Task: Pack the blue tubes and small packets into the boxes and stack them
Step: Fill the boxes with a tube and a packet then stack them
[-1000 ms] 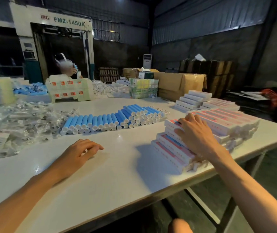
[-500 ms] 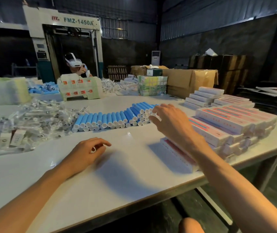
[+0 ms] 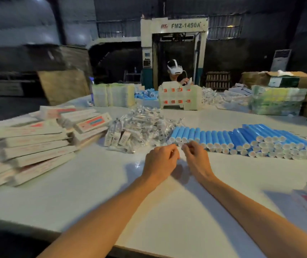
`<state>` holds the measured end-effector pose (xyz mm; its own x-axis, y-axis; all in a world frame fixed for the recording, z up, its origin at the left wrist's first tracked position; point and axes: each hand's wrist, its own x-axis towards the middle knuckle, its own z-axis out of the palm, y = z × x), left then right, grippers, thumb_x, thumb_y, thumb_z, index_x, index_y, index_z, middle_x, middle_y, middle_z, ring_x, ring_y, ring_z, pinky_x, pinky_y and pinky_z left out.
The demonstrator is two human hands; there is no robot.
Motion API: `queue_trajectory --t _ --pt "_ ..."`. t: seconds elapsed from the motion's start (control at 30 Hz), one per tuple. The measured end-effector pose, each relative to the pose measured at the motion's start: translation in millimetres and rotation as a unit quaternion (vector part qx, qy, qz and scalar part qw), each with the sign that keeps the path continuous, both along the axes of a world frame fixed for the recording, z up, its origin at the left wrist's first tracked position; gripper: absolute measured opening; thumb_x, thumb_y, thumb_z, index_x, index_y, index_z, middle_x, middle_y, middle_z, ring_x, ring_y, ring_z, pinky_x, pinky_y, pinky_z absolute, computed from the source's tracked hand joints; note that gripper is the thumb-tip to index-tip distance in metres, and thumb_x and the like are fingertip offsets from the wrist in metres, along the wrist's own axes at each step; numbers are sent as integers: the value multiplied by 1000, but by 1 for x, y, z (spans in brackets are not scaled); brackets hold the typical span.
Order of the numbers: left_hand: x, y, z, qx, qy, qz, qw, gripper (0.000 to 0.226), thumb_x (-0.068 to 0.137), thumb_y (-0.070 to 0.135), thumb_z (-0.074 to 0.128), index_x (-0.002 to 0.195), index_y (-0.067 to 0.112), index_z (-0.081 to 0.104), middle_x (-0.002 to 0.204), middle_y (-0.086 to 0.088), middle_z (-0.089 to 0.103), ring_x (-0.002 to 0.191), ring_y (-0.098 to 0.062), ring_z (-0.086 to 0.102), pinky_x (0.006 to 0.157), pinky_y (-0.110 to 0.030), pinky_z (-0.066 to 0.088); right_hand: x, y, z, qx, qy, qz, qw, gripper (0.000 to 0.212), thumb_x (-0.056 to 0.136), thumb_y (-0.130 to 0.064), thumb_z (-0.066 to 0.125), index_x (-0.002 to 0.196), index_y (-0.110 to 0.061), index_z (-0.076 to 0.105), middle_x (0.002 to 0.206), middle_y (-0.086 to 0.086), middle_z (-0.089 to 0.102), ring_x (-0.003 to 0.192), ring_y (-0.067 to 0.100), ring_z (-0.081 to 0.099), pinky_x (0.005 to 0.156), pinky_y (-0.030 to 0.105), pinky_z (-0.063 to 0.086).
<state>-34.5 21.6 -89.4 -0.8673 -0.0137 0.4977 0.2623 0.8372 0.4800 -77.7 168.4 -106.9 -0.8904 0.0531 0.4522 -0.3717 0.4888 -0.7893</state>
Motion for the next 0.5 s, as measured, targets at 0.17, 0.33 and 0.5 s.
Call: queue_trajectory --t 0.17,0.33,0.5 --pt "-11 -27 23 -34 -57 37 997 8 99 38 57 105 34 61 99 4 76 92 -27 69 70 -35 42 -15 9 -11 -75 -34 49 995 22 101 -18 57 83 -10 68 68 4 63 63 26 54 61 38 42" --pt "-13 -122 57 -139 -157 197 958 51 105 43 53 148 16 46 143 -12 61 130 -37 58 95 -45 49 -18 6 -13 -88 -44 92 991 22 100 -15 55 83 -13 68 64 5 61 58 20 51 58 34 40" --pt "30 -232 59 -253 -179 407 859 55 108 31 50 156 11 33 156 -17 41 140 -38 41 113 -52 37 -17 2 -11 -57 -30 117 991 24 99 -12 55 78 -11 68 65 9 63 57 21 53 59 39 42"
